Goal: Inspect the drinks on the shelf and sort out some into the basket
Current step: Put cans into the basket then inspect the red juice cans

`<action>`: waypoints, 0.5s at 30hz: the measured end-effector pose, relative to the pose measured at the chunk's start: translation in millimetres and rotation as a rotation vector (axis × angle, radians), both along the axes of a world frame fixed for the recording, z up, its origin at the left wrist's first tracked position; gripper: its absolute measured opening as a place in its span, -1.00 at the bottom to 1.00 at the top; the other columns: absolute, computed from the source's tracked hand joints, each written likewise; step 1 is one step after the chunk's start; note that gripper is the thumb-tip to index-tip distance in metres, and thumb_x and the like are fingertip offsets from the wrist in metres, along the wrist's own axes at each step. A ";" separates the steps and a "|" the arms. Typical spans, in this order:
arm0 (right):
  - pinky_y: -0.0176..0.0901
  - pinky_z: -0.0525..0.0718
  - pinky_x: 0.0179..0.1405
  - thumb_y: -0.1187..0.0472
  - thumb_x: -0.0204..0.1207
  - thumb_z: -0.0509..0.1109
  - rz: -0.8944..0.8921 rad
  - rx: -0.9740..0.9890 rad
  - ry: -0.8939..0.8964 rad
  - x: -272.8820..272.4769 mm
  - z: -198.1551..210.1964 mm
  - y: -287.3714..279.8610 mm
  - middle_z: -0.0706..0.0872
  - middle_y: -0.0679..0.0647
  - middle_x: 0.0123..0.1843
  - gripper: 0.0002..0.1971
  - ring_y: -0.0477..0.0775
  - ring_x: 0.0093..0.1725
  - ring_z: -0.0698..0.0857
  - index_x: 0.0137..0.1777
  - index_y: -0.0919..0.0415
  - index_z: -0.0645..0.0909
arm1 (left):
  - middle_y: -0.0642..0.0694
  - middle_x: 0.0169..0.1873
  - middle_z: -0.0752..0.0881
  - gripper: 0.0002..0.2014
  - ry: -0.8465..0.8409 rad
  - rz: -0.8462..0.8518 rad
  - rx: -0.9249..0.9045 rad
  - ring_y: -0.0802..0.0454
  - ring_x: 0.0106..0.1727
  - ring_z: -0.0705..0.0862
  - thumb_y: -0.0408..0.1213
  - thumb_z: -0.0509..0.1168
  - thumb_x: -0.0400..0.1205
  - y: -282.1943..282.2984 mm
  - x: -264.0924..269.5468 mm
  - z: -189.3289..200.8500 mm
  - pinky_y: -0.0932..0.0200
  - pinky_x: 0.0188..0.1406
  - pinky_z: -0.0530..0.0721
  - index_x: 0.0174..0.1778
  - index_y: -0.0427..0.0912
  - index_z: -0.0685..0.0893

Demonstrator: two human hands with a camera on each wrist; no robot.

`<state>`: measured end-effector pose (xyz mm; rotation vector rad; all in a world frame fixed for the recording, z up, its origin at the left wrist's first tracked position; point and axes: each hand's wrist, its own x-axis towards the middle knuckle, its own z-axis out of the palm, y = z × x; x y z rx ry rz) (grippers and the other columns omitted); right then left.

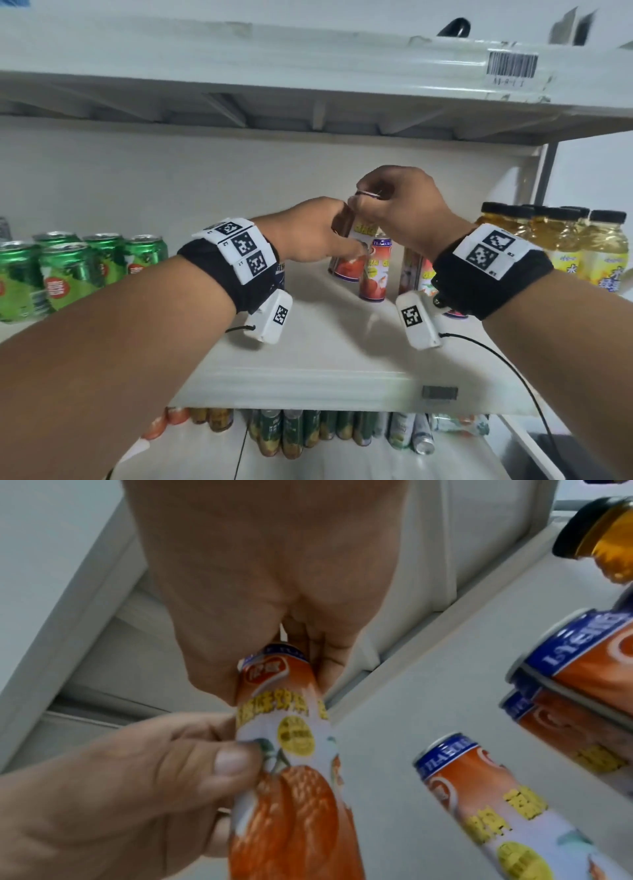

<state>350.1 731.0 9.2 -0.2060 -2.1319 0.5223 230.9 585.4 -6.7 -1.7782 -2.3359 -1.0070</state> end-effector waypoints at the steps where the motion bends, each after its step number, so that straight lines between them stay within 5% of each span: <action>1: -0.26 0.73 -0.07 -0.04 0.52 0.64 0.011 -0.022 0.035 -1.1 1.0 -5.2 0.83 -0.07 0.02 -0.69 -0.09 -0.04 0.79 0.18 0.07 0.80 | -0.14 0.09 0.92 -0.66 -0.038 -0.006 0.043 -0.12 0.14 0.90 -0.20 0.67 0.59 -2.8 -1.7 2.6 -0.24 0.30 0.84 0.23 -0.21 0.81; 4: -0.29 0.73 -0.09 -0.16 0.48 0.66 -0.004 -0.099 0.062 -4.3 1.2 -15.3 0.83 -0.06 0.09 -0.47 -0.08 -0.02 0.81 0.36 0.07 0.71 | -0.33 0.01 0.90 -0.58 -0.190 0.026 0.194 -0.29 0.07 0.92 -0.24 0.74 0.51 -8.6 -7.2 6.7 -0.38 0.11 0.89 0.13 -0.38 0.77; 7: 0.20 0.90 -0.08 -0.17 0.33 0.78 0.068 -0.264 -0.045 -6.3 2.2 -21.6 0.89 0.11 -0.05 -0.29 0.22 -0.14 0.90 0.38 0.15 0.63 | -0.24 -0.16 0.90 -0.52 -0.171 0.104 0.279 -0.27 -0.04 0.92 -0.09 0.82 0.40 -9.8 -9.4 7.3 -0.33 0.04 0.91 -0.05 -0.32 0.78; 9: 0.33 0.89 -0.04 -0.05 0.34 0.80 0.119 -0.307 -0.079 -6.2 3.5 -22.8 0.90 0.18 -0.07 -0.29 0.29 -0.15 0.91 0.39 0.22 0.62 | -0.14 -0.18 0.90 -0.52 -0.149 0.124 0.255 -0.21 -0.07 0.92 -0.04 0.83 0.36 -10.7 -10.0 7.1 -0.29 0.07 0.91 -0.06 -0.23 0.77; 15: 0.14 0.90 0.07 0.17 0.41 0.75 0.202 -0.320 -0.150 -3.0 2.0 -17.6 0.89 0.13 0.06 -0.32 0.14 -0.08 0.91 0.52 0.16 0.59 | -0.14 0.09 0.87 -0.51 -0.270 0.022 0.203 -0.14 0.11 0.89 -0.24 0.76 0.46 -9.2 -14.2 5.9 -0.22 0.22 0.90 0.25 -0.15 0.74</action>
